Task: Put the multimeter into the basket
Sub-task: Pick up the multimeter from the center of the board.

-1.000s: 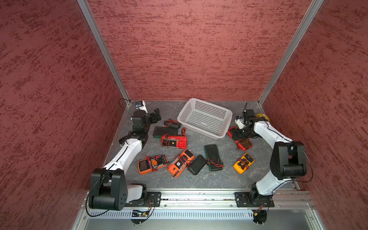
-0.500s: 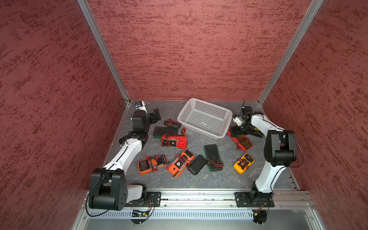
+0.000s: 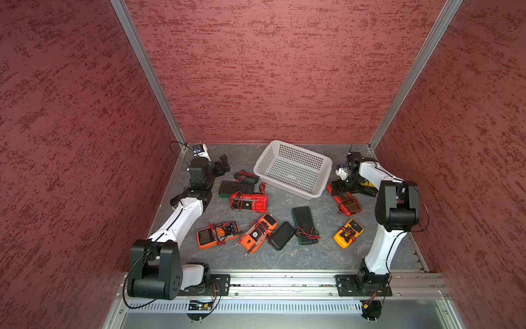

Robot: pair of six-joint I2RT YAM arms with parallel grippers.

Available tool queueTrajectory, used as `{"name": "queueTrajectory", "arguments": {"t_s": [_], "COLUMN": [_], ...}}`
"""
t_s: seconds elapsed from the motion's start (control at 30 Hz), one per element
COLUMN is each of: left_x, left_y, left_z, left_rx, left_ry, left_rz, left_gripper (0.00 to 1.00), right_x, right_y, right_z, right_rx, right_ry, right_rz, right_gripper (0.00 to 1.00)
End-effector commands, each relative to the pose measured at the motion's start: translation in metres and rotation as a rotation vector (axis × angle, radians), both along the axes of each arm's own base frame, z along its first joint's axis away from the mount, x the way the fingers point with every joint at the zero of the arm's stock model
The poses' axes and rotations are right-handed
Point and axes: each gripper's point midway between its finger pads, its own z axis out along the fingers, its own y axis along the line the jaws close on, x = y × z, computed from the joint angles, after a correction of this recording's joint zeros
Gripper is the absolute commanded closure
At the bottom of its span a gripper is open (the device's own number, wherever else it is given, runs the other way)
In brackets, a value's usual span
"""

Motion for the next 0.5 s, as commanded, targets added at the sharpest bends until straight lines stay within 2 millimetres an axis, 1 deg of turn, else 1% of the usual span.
{"name": "queueTrajectory", "arguments": {"t_s": [0.0, 0.1, 0.2, 0.47], "left_x": [0.002, 0.001, -0.001, -0.004], "left_y": [0.003, 0.003, 0.004, 0.009], "left_z": [0.007, 0.006, 0.005, 0.007], "left_rx": [-0.008, -0.009, -0.008, -0.007], "left_ry": [-0.013, -0.011, -0.009, -0.018], "left_rz": [0.012, 0.014, 0.02, 0.036], "left_gripper": [0.0, 0.0, 0.0, 0.0], "right_x": [0.015, 0.023, 0.023, 0.002], "right_y": [-0.005, 0.002, 0.006, 0.002], "right_z": [0.002, 0.007, 0.005, -0.022], "right_rx": [0.009, 0.058, 0.08, 0.025], "right_ry": [-0.025, -0.037, -0.033, 0.095], "right_rz": [-0.098, -0.128, -0.127, -0.106], "right_gripper": [0.01, 0.01, 0.01, 0.01]}}
